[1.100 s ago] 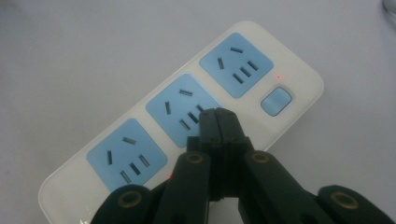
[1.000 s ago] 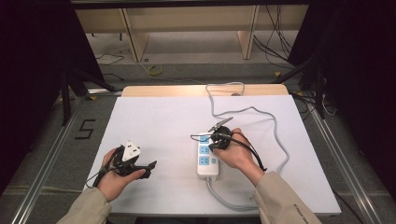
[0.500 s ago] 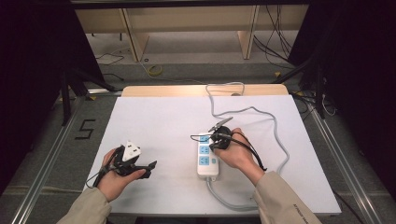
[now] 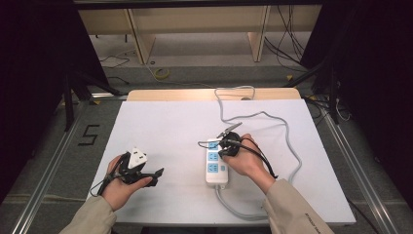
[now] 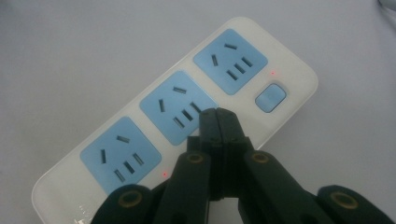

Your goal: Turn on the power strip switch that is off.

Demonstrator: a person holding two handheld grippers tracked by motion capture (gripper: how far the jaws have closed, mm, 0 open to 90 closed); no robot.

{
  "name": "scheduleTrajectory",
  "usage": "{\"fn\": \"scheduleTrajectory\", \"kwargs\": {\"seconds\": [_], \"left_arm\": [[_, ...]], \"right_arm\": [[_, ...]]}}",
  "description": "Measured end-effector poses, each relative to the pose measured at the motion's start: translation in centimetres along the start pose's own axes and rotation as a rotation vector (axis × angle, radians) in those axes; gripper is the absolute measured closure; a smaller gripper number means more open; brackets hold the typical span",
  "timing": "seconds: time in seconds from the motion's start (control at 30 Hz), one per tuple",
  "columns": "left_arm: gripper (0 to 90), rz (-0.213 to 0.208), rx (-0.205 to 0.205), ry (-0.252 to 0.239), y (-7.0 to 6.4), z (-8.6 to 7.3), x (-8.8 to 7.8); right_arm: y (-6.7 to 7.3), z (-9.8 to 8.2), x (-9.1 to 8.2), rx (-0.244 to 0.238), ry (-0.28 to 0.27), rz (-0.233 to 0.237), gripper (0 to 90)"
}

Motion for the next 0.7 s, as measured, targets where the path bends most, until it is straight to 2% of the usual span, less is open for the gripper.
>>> {"fn": "scheduleTrajectory", "kwargs": {"seconds": [0.7], "left_arm": [[17.7, -0.002, 0.002, 0.002, 0.0, 0.0, 0.02]], "right_arm": [[-0.09, -0.14, -0.04, 0.012, -0.013, 0.01, 90.0]]}}
Point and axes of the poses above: each handheld gripper's, and its own axes: x roughly forward along the jaws, z roughly out of its top, y roughly to its left, the point moved 5 cm from there along x, roughly forward along the jaws, and after that the axes turned 2 degrees about -z, right-handed, at the moved point
